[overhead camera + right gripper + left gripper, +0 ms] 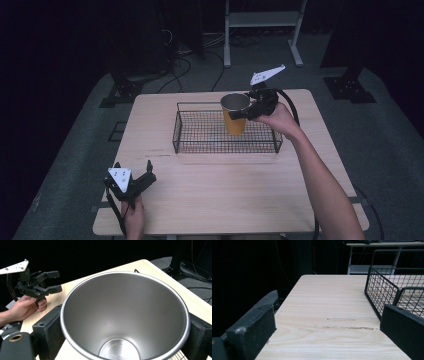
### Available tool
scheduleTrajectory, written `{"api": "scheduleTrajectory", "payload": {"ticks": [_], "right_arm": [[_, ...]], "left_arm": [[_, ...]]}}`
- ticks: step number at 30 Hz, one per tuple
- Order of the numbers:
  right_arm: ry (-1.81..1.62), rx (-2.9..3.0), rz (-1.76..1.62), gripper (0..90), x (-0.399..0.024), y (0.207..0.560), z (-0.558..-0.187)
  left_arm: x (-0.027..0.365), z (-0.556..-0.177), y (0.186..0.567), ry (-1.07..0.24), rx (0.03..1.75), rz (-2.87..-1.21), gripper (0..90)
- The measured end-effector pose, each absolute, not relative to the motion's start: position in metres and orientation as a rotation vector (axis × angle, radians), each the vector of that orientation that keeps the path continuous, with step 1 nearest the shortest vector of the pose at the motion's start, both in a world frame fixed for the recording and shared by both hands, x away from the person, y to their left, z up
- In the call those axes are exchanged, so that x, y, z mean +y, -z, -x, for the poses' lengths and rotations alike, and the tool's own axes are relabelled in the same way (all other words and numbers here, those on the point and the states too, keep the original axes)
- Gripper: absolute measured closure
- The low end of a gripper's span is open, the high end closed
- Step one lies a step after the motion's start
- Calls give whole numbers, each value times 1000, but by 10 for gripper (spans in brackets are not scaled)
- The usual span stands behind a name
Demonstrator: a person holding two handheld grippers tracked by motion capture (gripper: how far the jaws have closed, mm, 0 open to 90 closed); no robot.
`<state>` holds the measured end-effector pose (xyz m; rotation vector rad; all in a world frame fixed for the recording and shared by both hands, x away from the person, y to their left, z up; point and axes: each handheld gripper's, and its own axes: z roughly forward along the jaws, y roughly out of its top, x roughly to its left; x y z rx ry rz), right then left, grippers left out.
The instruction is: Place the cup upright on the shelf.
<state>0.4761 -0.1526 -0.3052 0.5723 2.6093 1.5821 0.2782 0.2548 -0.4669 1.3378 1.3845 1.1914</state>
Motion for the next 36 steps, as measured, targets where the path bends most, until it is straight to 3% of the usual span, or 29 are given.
{"api": "scheduleTrajectory", "payload": {"ticks": [36], "right_arm": [[-1582,2635,-650,96,-138,352,-516]], "left_arm": [[255,-278,467,-1188,1381,-1340,0]]}}
